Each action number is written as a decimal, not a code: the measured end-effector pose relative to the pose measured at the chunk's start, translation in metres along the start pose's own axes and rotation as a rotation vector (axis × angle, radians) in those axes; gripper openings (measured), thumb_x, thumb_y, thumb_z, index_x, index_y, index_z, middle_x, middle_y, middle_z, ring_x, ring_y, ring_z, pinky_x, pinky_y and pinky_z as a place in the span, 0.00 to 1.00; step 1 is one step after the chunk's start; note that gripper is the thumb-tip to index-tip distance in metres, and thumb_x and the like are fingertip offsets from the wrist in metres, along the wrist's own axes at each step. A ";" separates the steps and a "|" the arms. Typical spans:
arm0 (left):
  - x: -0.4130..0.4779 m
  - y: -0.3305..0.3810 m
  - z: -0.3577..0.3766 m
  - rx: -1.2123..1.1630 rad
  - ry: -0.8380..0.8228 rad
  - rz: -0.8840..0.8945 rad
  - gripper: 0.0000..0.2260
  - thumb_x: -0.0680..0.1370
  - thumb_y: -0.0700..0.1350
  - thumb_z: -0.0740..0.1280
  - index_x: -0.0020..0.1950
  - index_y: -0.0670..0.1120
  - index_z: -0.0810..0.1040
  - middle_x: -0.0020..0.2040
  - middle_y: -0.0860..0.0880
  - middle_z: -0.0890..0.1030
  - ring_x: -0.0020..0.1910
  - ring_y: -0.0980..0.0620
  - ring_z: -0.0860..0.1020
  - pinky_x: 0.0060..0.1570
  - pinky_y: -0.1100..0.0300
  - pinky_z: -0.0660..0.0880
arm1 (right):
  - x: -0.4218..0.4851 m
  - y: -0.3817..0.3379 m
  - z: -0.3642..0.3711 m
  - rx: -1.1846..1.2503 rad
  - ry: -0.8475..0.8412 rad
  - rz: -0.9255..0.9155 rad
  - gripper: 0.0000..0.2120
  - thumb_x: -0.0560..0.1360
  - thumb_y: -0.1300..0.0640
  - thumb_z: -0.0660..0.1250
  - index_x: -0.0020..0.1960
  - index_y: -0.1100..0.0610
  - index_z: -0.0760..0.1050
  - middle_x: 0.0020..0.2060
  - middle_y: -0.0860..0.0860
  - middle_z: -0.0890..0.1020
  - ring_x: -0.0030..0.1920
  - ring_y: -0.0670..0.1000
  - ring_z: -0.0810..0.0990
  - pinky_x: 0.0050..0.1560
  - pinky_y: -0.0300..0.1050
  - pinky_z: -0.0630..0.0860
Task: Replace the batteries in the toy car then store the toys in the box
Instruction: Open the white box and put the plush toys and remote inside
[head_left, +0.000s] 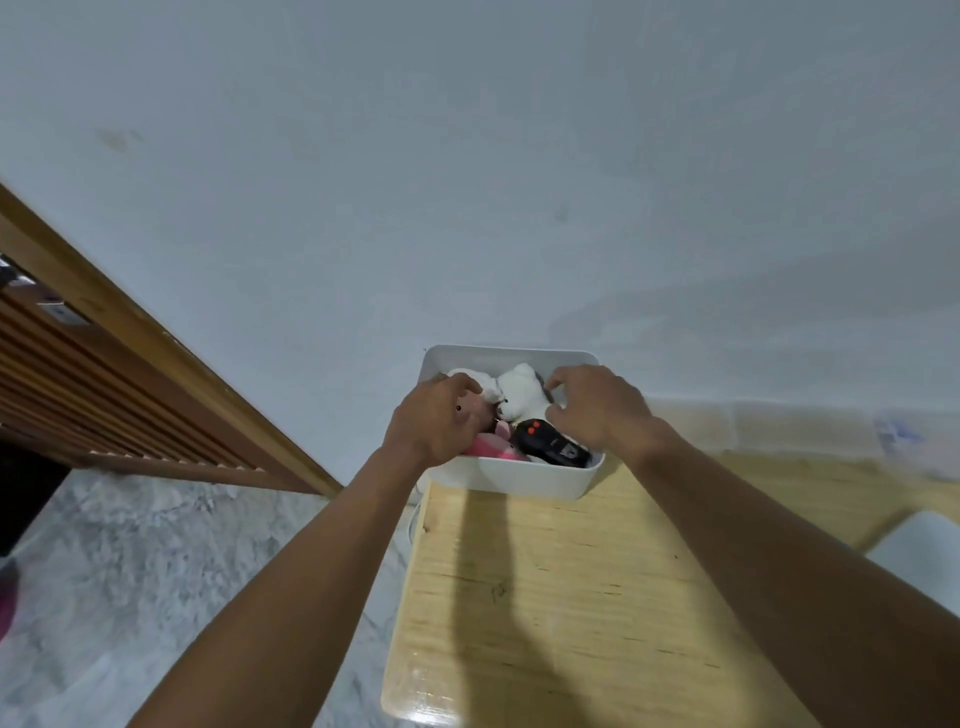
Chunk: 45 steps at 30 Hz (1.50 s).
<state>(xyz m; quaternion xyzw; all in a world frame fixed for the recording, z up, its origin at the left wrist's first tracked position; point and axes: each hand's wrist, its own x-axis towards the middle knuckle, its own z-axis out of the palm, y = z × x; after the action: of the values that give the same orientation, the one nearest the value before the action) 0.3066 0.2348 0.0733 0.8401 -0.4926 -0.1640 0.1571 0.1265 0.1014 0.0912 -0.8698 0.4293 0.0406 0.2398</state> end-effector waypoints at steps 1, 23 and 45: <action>0.001 0.006 -0.003 -0.008 -0.011 -0.029 0.17 0.77 0.48 0.67 0.66 0.51 0.79 0.62 0.48 0.81 0.58 0.45 0.80 0.56 0.50 0.79 | -0.004 0.005 -0.007 0.007 0.006 -0.005 0.18 0.73 0.51 0.66 0.63 0.44 0.77 0.61 0.48 0.80 0.59 0.54 0.79 0.53 0.47 0.75; -0.005 -0.010 0.016 0.059 -0.257 -0.124 0.21 0.80 0.61 0.68 0.65 0.49 0.82 0.62 0.46 0.83 0.61 0.44 0.79 0.59 0.54 0.77 | 0.028 -0.026 0.050 -0.324 -0.263 -0.074 0.14 0.78 0.53 0.61 0.61 0.51 0.78 0.58 0.52 0.81 0.58 0.57 0.80 0.58 0.51 0.77; 0.035 0.210 0.050 -0.162 -0.086 0.432 0.10 0.79 0.49 0.68 0.58 0.50 0.82 0.51 0.51 0.85 0.48 0.48 0.83 0.55 0.51 0.79 | -0.112 0.194 -0.034 0.142 0.554 0.316 0.16 0.75 0.53 0.65 0.62 0.47 0.75 0.53 0.51 0.81 0.55 0.56 0.81 0.56 0.51 0.77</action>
<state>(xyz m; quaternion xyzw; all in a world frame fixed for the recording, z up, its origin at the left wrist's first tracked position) 0.1383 0.1013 0.1140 0.6918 -0.6526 -0.2015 0.2344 -0.0974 0.0671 0.0775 -0.7515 0.6097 -0.1907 0.1646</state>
